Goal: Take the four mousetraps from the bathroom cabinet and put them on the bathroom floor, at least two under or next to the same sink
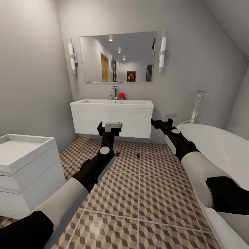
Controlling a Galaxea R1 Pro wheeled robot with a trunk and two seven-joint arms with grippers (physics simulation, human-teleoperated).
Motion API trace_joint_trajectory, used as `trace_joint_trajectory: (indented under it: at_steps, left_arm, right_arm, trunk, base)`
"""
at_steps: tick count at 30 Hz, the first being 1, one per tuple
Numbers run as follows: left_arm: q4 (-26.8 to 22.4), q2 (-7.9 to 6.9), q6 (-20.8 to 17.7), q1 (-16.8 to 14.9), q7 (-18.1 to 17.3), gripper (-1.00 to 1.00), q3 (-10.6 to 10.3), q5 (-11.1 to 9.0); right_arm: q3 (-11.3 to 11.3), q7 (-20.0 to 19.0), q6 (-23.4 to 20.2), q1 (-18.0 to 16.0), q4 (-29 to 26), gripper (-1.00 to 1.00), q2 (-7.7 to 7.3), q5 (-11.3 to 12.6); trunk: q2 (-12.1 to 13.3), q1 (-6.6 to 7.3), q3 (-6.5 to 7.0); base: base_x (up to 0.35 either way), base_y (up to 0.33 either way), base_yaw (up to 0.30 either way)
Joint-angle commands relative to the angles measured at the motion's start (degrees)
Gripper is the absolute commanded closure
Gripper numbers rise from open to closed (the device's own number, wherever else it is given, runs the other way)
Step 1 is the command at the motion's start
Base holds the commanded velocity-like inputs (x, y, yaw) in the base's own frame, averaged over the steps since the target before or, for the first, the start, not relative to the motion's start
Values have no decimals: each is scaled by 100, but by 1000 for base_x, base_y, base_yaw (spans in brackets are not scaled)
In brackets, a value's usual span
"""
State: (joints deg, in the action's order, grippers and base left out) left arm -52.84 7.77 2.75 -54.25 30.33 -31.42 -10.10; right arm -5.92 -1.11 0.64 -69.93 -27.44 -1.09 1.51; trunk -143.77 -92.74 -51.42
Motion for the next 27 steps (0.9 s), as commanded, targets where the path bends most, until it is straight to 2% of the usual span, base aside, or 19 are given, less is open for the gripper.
trace_joint_trajectory:
  at_steps: [1,11,27]
  left_arm:
    - [2,-3,24,-7,34,-100,-22,-61]
    - [5,-3,2,12,34,-100,-22,-62]
    - [-3,5,-2,148,34,-100,-22,-62]
  right_arm:
    - [-23,-4,7,-3,2,-100,-7,16]
    - [-23,-4,7,-3,2,-100,-6,16]
    - [-23,-4,7,-3,2,-100,-5,16]
  trunk:
    - [0,3,16]
    - [13,29,238]
    - [13,29,238]
  base:
    - [0,0,0]
    - [0,0,0]
    - [0,0,0]
